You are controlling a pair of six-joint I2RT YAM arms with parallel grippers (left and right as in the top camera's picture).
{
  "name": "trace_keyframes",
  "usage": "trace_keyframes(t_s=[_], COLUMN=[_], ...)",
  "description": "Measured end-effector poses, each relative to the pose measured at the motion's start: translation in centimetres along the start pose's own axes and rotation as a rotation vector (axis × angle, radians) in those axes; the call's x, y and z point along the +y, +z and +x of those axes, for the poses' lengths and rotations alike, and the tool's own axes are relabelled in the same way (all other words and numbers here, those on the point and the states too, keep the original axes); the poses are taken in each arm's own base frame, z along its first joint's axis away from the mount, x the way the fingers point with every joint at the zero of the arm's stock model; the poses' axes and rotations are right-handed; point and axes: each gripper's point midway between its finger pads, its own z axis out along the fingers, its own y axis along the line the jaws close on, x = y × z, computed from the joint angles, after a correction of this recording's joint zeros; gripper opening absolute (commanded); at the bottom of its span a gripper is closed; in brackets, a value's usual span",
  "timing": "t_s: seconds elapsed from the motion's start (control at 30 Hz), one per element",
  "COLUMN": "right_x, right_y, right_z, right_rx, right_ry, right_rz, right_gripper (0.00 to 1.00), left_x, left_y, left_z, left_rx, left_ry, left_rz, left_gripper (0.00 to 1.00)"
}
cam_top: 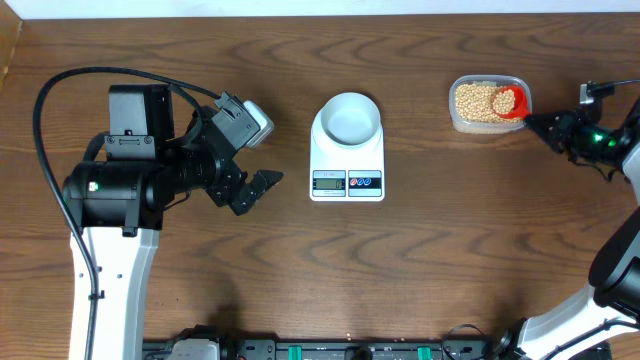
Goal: Scoop item into bowl and weigh 50g on scale
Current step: 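Drag the red scoop through the soybeans with the right gripper to fill it, then lift the filled scoop and carry it left over the grey bowl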
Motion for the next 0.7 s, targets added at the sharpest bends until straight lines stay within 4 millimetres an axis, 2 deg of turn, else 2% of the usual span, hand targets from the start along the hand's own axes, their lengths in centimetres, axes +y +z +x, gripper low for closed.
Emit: trace_keyframes(t_s=[0.47, 0.7], right_x=[0.9, 2.0], right_y=[-2.0, -2.2], right_z=[-0.6, -0.5], right_rx=[-0.025, -0.015], right_ry=[0.079, 0.084], right_rz=[-0.115, -0.186], right_gripper=[0.01, 0.01], left_x=[0.0, 0.0], left_y=[0.0, 0.0], left_z=[0.0, 0.0], left_rx=[0.0, 0.0], left_ry=[0.0, 0.0], left_rz=[0.0, 0.0], left_gripper=[0.98, 0.98])
